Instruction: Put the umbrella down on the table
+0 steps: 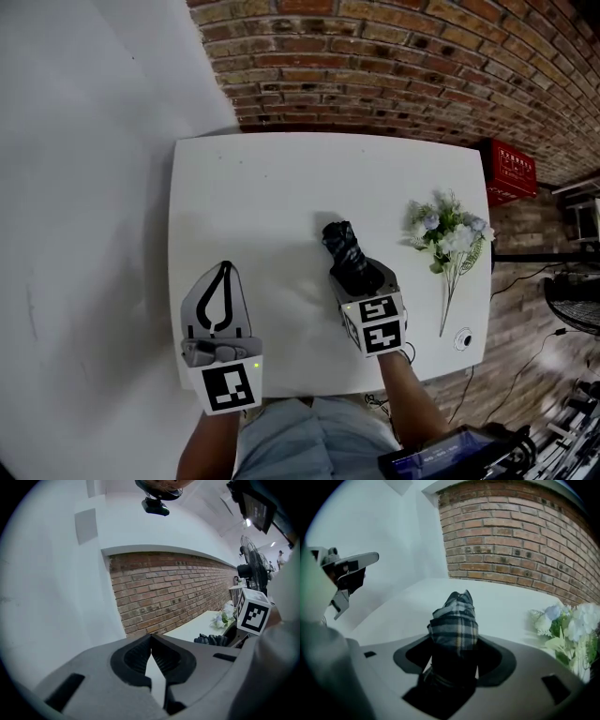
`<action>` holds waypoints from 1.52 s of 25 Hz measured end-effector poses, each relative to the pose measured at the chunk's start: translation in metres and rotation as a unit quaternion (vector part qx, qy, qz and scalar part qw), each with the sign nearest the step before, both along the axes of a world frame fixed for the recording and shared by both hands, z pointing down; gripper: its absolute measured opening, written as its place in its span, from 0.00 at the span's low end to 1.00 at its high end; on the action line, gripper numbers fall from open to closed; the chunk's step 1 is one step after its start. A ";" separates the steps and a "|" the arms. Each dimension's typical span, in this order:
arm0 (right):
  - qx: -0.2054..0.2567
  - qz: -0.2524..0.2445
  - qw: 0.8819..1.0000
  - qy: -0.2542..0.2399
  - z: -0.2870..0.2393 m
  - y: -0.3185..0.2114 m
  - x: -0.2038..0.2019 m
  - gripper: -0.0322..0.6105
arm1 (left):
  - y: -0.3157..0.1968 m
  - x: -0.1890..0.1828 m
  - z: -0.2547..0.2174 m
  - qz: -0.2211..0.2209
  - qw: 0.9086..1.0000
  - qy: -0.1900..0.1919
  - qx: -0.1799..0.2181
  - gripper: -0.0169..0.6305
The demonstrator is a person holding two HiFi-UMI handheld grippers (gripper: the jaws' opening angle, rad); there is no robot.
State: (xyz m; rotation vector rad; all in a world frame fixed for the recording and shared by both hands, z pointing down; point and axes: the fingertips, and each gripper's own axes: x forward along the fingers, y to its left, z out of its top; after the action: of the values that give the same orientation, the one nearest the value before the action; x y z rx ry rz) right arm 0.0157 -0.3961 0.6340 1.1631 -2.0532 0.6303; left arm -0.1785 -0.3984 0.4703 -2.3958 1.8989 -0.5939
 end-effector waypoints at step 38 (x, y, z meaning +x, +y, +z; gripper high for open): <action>0.386 -0.026 0.912 -0.141 -0.323 0.079 0.034 0.06 | 0.118 0.080 -0.223 -0.009 0.976 0.004 0.215 0.04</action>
State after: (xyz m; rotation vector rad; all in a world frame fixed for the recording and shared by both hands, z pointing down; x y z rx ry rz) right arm 0.0500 -0.3174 0.3111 1.4922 -2.6839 -0.0901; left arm -0.0983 -0.2807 0.2475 -2.1068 1.8232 -0.1472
